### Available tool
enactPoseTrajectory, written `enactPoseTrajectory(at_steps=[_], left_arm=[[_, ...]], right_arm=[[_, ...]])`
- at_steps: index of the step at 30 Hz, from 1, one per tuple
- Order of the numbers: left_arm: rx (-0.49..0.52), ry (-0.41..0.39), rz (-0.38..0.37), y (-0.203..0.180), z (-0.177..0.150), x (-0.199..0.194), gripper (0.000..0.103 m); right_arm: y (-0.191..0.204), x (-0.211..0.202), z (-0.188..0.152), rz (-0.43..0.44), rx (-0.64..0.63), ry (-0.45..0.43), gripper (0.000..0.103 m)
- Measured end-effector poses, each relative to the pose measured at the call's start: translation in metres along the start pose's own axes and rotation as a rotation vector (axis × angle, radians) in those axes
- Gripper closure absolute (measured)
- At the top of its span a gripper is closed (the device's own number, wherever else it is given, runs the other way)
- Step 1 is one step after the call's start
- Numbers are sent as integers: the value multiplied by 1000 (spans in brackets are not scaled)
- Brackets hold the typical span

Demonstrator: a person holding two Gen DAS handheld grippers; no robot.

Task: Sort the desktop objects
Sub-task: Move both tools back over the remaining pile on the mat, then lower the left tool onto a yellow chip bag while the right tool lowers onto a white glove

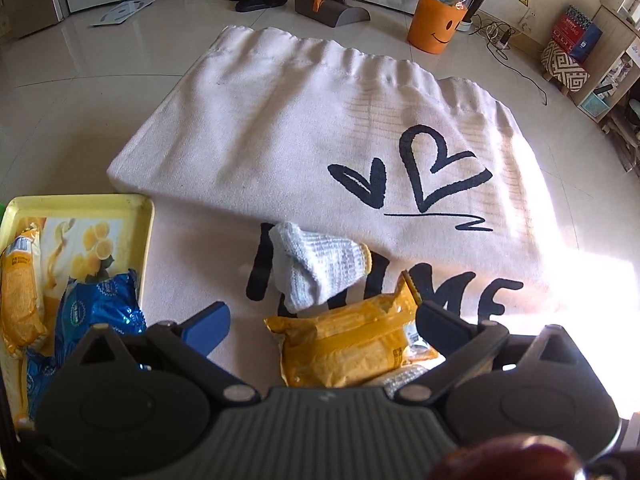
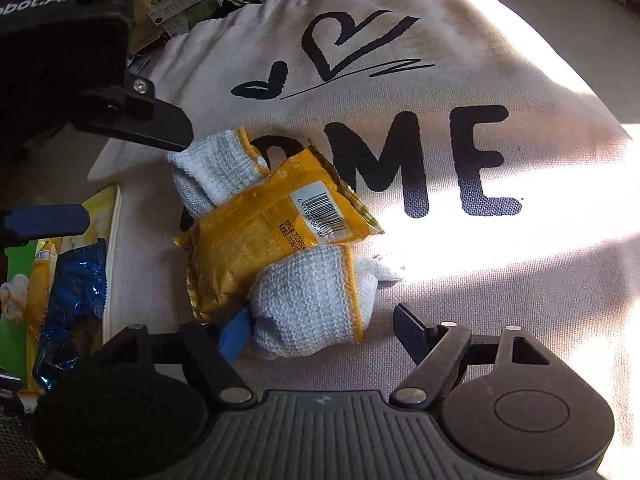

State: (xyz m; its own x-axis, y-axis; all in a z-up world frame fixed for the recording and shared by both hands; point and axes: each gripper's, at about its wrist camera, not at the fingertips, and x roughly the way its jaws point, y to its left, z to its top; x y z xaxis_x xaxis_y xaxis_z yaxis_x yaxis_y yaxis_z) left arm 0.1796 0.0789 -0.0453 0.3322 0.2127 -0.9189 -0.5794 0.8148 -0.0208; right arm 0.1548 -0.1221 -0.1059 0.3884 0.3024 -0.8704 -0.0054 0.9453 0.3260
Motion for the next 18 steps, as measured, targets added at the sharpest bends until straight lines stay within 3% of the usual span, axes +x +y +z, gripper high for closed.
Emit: enactPoseTrajectory(at_steps=[2,8,13,18], left_arm=[[0,11,8,-3,1,9,1],[-21,36,76,-6,3,38,1],[-45,39,172,-1,1,59,1],[-63,46,203,2,-2,67,1]], right_arm=[[-4,-4,0,7,30,19,41],[-30,-28,-4,-113,63,20,42],[-70,-44,-6,-142,181,32,42],[-81,-46,-7,-122,224,46,42]])
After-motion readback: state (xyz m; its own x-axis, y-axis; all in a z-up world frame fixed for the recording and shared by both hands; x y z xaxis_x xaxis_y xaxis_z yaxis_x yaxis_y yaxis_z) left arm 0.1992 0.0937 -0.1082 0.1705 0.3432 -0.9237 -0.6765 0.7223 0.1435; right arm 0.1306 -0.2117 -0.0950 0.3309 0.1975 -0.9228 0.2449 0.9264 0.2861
